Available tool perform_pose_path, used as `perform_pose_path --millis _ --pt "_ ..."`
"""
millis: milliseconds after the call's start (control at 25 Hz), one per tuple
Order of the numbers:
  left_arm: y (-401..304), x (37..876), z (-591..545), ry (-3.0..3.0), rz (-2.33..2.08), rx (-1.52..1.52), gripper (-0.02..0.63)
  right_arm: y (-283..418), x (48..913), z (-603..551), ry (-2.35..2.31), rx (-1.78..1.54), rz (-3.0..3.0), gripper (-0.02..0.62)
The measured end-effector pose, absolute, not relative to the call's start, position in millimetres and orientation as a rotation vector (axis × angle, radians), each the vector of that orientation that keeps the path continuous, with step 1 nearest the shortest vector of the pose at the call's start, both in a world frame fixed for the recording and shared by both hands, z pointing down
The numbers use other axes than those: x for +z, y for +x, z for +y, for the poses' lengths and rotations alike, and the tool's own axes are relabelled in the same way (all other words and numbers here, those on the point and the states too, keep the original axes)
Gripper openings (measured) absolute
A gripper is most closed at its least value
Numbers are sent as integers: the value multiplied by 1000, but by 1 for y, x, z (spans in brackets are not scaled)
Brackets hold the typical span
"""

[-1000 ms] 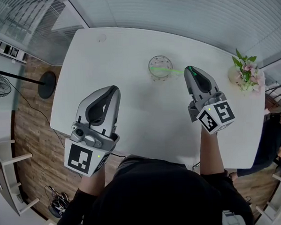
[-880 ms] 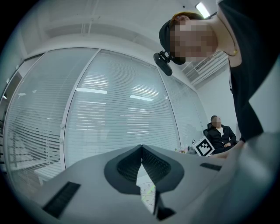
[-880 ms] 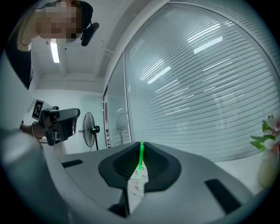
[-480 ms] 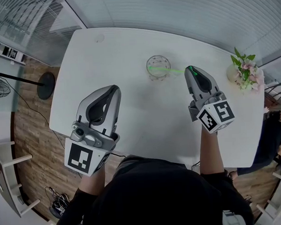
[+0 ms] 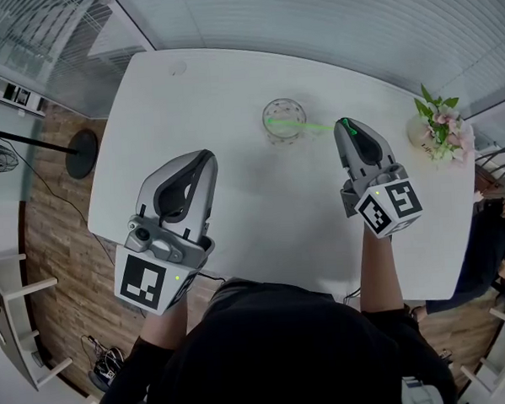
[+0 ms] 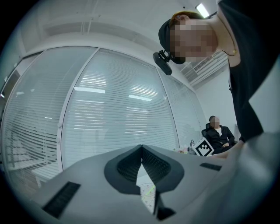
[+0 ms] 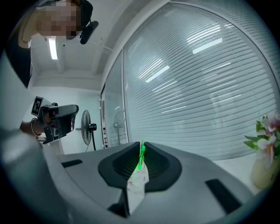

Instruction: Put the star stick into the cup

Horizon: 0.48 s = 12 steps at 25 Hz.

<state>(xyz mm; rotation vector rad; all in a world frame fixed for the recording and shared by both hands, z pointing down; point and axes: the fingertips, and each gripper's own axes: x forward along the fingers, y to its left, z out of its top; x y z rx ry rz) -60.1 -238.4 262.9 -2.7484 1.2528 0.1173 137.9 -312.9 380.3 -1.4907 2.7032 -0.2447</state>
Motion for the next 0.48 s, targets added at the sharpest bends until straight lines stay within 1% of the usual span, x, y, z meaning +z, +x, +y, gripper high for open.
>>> perform_pose_path --millis 200,360,480 --pt "-60 266 -239 -2751 1255 94 14 140 382 -312 -1505 -247 2699 35" --pt "-59 261 -239 -2760 1232 153 14 142 383 -313 -1514 -251 2694 37" --pt "-60 265 -239 -2760 1243 118 14 142 384 -312 -1525 -251 2695 37"
